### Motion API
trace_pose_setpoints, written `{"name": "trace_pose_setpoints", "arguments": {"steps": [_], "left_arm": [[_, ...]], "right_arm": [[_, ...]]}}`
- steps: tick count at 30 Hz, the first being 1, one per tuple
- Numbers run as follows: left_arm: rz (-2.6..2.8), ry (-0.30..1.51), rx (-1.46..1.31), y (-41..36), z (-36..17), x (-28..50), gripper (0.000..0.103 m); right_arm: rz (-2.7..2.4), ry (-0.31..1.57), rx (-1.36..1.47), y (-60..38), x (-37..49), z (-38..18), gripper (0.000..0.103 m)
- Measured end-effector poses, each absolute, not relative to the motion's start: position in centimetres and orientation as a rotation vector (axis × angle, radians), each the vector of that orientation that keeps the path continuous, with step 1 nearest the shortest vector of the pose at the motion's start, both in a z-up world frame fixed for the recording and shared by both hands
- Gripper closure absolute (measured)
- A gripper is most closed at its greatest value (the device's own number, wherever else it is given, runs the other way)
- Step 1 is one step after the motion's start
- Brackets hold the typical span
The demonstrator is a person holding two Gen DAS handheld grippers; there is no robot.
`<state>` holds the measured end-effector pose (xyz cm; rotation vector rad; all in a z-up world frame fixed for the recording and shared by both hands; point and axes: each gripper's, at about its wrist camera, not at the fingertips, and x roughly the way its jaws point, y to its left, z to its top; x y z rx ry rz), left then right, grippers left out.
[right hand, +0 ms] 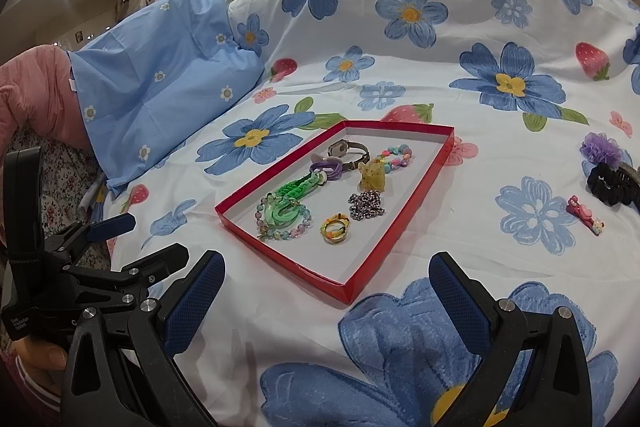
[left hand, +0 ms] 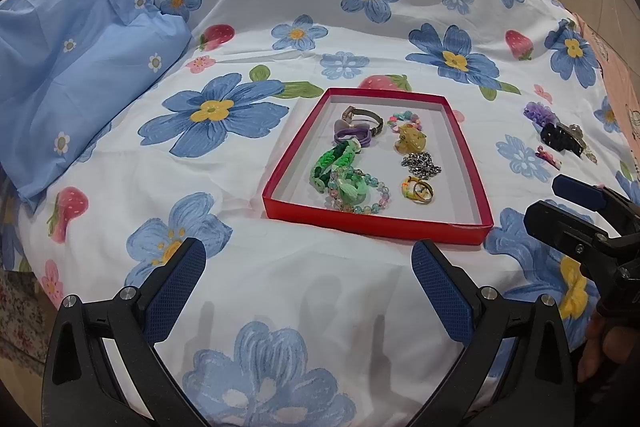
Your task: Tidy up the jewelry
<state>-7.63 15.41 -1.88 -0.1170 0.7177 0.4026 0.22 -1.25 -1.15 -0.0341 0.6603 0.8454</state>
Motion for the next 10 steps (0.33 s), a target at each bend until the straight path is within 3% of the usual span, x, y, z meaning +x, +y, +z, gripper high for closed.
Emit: {"name": "trace_pose_setpoints", "arguments": {"steps": [10], "left_arm": [[0.402, 0.720, -0.120, 15.35, -2.01, -7.54, 0.000]], "right_arm": [[0.845, 0.668, -0.032, -1.10, 0.42, -1.31, 0.000]]}}
